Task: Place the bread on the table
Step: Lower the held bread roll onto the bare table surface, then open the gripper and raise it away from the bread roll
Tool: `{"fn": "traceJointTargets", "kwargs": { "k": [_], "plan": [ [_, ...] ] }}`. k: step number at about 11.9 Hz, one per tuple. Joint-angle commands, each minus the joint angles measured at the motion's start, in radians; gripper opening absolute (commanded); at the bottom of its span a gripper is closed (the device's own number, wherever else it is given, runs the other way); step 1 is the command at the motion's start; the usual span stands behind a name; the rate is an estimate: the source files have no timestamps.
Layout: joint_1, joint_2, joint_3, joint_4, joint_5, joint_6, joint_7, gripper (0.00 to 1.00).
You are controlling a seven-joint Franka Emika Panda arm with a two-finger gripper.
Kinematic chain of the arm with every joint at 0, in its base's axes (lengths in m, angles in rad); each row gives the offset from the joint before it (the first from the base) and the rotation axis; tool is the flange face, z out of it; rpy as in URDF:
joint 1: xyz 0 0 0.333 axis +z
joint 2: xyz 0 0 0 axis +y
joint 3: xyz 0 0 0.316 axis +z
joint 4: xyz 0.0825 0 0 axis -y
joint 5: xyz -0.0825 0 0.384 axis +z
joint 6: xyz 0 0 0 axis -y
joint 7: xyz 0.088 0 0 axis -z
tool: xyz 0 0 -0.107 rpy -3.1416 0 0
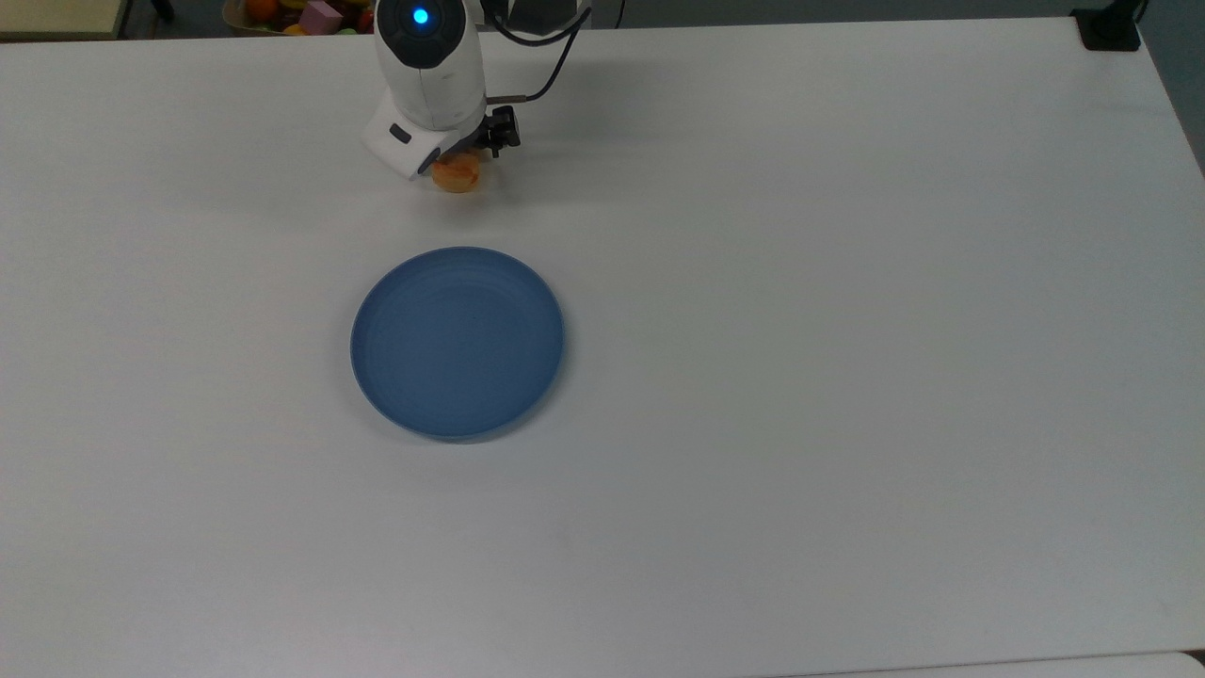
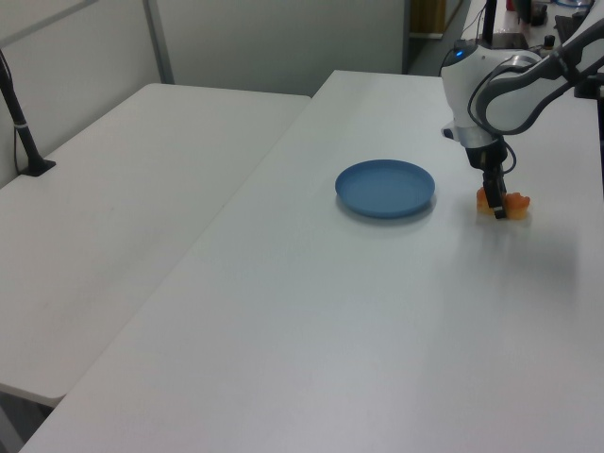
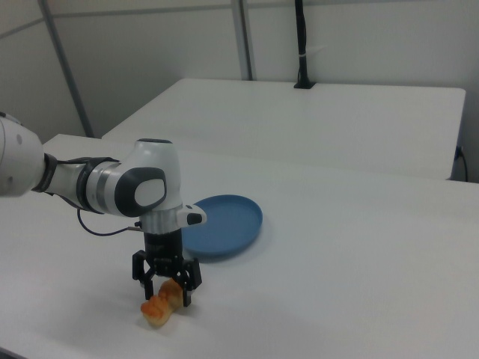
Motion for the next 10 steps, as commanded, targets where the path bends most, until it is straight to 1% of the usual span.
{"fn": "traceJointTargets", "kwargs": {
  "k": [1,3,4,5,6,7,8,10],
  "plan": [
    [0.004,-0.050,0.001,0.075,-0.012,-0.049,0.031,1.00],
    [-0.006,-0.077,0.016,0.184,-0.001,-0.051,0.129,1.00],
    [-0.006,-0.074,0.021,0.257,-0.001,-0.061,0.214,1.00],
    [-0.006,-0.074,0.024,0.340,-0.001,-0.112,0.265,1.00],
    [-0.006,-0.076,0.024,0.417,0.007,-0.192,0.270,1.00],
    [-0.008,-0.079,0.024,0.486,0.046,-0.271,0.263,1.00],
    [-0.022,-0.079,0.024,0.535,0.072,-0.314,0.261,1.00],
    [-0.025,-0.093,0.023,0.542,0.077,-0.336,0.228,1.00]
  ]
}}
